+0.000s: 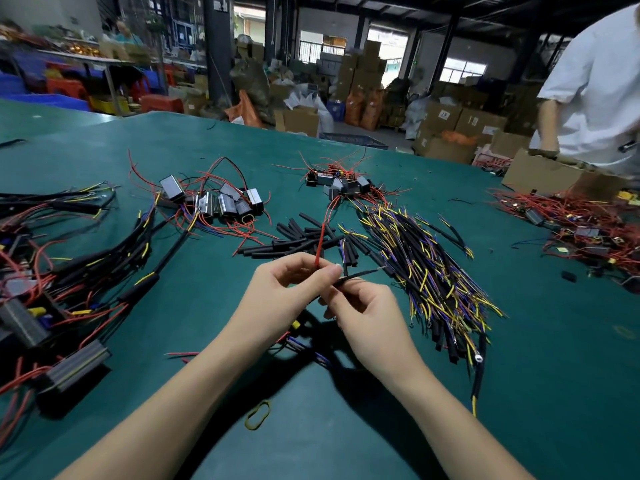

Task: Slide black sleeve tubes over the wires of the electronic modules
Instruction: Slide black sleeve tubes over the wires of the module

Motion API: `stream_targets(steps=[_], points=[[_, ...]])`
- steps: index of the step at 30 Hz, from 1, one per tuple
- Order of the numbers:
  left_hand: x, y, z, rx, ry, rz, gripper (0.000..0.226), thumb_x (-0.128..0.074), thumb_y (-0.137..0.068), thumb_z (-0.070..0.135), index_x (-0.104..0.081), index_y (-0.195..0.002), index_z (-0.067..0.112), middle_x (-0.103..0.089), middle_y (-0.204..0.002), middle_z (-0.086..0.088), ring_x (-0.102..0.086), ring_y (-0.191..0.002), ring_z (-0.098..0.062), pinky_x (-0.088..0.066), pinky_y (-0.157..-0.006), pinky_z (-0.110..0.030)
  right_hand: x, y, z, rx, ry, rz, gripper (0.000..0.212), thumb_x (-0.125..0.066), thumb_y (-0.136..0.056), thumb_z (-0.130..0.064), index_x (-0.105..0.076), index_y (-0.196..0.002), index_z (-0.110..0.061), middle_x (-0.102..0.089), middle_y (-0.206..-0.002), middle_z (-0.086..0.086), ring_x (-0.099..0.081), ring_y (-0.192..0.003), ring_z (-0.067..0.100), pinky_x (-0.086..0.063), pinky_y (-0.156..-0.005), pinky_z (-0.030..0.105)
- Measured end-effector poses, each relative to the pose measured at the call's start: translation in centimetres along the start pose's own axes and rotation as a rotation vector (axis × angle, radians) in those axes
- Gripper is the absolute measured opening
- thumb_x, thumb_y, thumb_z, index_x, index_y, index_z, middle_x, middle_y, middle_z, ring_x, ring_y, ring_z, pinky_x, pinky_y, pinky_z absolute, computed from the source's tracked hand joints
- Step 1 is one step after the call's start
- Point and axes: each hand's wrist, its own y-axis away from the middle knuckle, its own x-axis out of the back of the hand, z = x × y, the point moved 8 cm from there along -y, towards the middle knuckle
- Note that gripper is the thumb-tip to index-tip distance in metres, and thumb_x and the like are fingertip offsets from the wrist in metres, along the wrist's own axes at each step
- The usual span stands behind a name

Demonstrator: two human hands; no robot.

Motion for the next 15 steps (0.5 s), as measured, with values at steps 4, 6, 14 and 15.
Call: stream_targets(steps=[4, 6, 14, 15], points=[[-0.1, -0.1, 0.4, -0.035, -0.073, -0.042, 0.004, -0.071, -0.081, 0.013, -0.072, -0.078, 0.015, -0.072, -0.078, -0.008, -0.062, -0.071, -0.017, -0.051, -0.069, -0.03, -0.4, 0.3, -0.4, 0.076, 0.13, -0.015, 0.027, -0.057, -0.092, -0.009, -0.062, -0.067, -0.017, -0.056, -0.062, 0.003, -0.047, -0.057, 0.008, -0.04, -0.056, 0.031], [-0.2, 0.0, 0.4, -0.027, -0.091, -0.07, 0.004, -0.07, -0.081, 0.013, -0.071, -0.077, 0.016, -0.071, -0.074, -0.004, -0.062, -0.066, -0.017, -0.051, -0.063, -0.028, -0.6, 0.4, -0.3, 0.081, 0.145, -0.033, 0.03, -0.055, -0.092, -0.006, -0.06, -0.068, -0.022, -0.05, -0.058, -0.01, -0.045, -0.052, 0.002, -0.034, -0.052, 0.018], [-0.5, 0.0, 0.9, -0.065, -0.131, -0.074, 0.009, -0.068, -0.082, 0.01, -0.07, -0.089, 0.015, -0.071, -0.076, 0.005, -0.063, -0.069, -0.003, -0.051, -0.064, -0.016, -1.4, 0.6, -1.3, 0.203, 0.274, -0.089, 0.02, -0.053, -0.092, -0.004, -0.071, -0.102, -0.004, -0.07, -0.095, 0.007, -0.056, -0.07, 0.006, -0.04, -0.059, 0.015], [-0.5, 0.0, 0.8, -0.051, -0.133, -0.096, 0.009, -0.068, -0.082, 0.011, -0.071, -0.089, 0.015, -0.072, -0.076, 0.004, -0.064, -0.068, -0.004, -0.051, -0.063, -0.016, -1.4, 0.6, -1.1, 0.195, 0.285, -0.09, 0.02, -0.053, -0.093, -0.005, -0.07, -0.102, -0.004, -0.07, -0.095, 0.007, -0.053, -0.068, 0.005, -0.038, -0.059, 0.012]])
